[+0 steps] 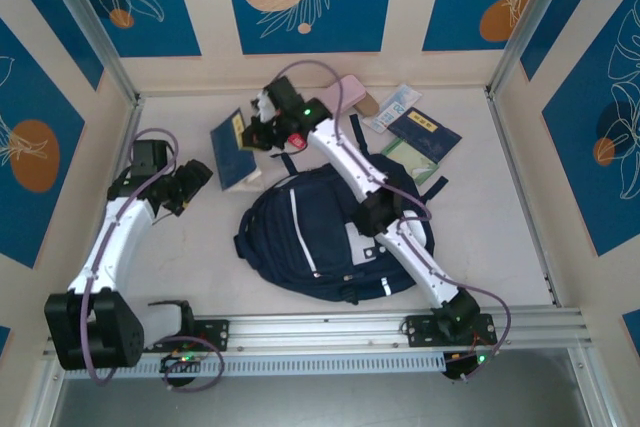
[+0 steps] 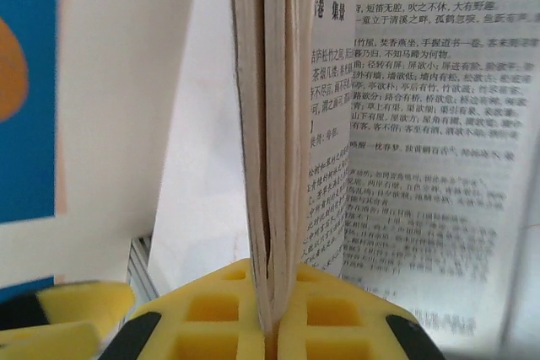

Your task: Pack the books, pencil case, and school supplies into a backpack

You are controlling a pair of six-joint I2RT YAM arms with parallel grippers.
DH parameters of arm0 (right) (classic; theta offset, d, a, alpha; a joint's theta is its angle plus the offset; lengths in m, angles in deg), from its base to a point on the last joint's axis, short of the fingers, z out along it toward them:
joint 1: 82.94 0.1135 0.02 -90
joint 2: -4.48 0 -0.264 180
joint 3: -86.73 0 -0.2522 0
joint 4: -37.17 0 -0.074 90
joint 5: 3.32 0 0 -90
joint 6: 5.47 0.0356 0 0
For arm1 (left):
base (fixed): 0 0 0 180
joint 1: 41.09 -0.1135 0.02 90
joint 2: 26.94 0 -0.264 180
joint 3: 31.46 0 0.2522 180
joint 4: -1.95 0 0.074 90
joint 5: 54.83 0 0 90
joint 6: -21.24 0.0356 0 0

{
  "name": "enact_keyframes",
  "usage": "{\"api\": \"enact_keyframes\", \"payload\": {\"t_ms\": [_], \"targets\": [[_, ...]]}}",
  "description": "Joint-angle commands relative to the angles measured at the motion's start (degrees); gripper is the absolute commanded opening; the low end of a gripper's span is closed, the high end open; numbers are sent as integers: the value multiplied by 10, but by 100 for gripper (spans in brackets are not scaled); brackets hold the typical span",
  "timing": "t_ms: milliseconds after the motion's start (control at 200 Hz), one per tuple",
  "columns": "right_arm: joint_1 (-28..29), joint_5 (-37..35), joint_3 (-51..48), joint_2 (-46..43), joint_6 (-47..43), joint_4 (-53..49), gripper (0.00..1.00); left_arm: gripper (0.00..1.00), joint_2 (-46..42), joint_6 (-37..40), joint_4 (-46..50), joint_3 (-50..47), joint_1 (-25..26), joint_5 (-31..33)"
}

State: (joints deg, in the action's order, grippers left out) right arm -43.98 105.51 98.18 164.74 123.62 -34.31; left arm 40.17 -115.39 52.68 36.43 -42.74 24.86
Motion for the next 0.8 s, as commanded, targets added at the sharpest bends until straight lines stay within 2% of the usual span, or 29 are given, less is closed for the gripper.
{"api": "enact_keyframes", "payload": {"t_ms": [0,200,360,425,575,795], "targets": [[-12,-82,30,-86,-38,-43,0,76,-5,7,46,19,24,-19],[-6,-203,30,-173,-85,-149,0,76,-36,42,58,25,70,-47],[2,-280,30,-241,-116,-236,0,77,-52,39,4,5,104,-85],[7,-301,30,-267,-128,-271,0,76,-61,46,-36,-7,108,-129],[3,-292,31,-316,-120,-369,0,77,-77,61,-114,-11,133,-213],[8,-247,30,-366,-119,-441,0,78,-92,5,-214,5,204,-229]]}}
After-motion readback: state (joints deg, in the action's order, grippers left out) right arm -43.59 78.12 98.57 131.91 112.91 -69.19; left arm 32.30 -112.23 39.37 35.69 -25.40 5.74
